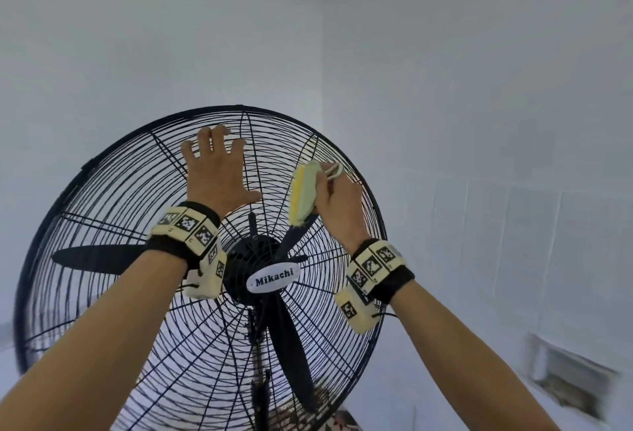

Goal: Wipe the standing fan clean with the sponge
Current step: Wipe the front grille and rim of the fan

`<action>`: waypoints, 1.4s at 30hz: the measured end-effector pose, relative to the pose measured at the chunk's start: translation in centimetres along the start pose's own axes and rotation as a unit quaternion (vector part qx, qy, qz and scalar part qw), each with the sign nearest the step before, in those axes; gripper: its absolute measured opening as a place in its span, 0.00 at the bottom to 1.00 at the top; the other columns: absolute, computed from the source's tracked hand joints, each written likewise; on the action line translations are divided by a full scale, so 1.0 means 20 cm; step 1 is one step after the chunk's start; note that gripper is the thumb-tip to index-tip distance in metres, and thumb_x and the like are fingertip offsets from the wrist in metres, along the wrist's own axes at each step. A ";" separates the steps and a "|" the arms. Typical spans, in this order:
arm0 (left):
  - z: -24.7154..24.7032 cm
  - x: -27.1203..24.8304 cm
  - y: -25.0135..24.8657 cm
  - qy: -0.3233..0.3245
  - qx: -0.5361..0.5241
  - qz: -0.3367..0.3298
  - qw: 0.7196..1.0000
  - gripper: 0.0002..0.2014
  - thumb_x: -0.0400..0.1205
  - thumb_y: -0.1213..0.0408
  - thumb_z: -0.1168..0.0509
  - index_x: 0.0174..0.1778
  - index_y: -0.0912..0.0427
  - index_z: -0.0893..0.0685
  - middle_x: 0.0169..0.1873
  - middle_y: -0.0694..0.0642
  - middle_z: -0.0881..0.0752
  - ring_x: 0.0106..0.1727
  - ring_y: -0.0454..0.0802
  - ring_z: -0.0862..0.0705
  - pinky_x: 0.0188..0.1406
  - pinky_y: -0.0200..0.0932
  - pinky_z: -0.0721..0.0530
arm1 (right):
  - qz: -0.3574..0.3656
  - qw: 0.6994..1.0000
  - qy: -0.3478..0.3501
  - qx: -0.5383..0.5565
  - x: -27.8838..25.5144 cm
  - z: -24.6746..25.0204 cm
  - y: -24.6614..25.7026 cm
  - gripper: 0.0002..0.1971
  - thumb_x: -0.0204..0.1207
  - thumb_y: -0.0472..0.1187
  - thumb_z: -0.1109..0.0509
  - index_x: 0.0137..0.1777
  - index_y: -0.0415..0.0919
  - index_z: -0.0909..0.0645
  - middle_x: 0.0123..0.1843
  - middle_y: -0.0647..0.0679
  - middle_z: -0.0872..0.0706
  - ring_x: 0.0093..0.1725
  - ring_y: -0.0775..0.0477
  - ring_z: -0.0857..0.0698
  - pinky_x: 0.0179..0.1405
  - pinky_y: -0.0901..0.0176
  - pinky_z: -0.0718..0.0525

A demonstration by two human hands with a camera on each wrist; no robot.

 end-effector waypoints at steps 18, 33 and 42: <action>-0.02 -0.01 0.00 -0.019 -0.021 -0.004 1.000 0.54 0.62 0.31 0.19 0.80 0.53 0.30 0.79 0.61 0.37 0.81 0.68 0.40 0.80 0.74 0.38 | -0.032 0.995 -0.091 0.038 -0.01 0.14 0.04 0.15 0.92 0.47 0.41 0.68 0.39 0.19 0.43 0.58 0.14 0.39 0.58 0.11 0.33 0.48 0.07; -0.02 -0.02 0.01 -0.019 -0.038 0.000 0.999 0.52 0.63 0.33 0.18 0.79 0.55 0.28 0.80 0.62 0.37 0.83 0.68 0.41 0.82 0.74 0.41 | -0.005 0.999 -0.024 0.030 -0.31 0.01 0.05 0.15 0.93 0.42 0.41 0.72 0.37 0.20 0.30 0.56 0.17 0.24 0.56 0.17 0.19 0.63 0.19; -0.02 -0.02 0.00 -0.024 -0.036 -0.006 0.999 0.52 0.63 0.33 0.18 0.79 0.56 0.28 0.80 0.63 0.36 0.84 0.70 0.40 0.81 0.75 0.40 | -0.017 0.998 -0.039 0.041 -0.36 0.02 0.01 0.13 0.93 0.48 0.42 0.69 0.48 0.21 0.34 0.44 0.12 0.30 0.42 0.11 0.23 0.40 0.12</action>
Point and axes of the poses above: each hand's wrist, its own x-axis towards the middle knuckle, its own z-axis out of the back of the hand, y = z × x, the point moved 5 cm from there along x, towards the middle knuckle
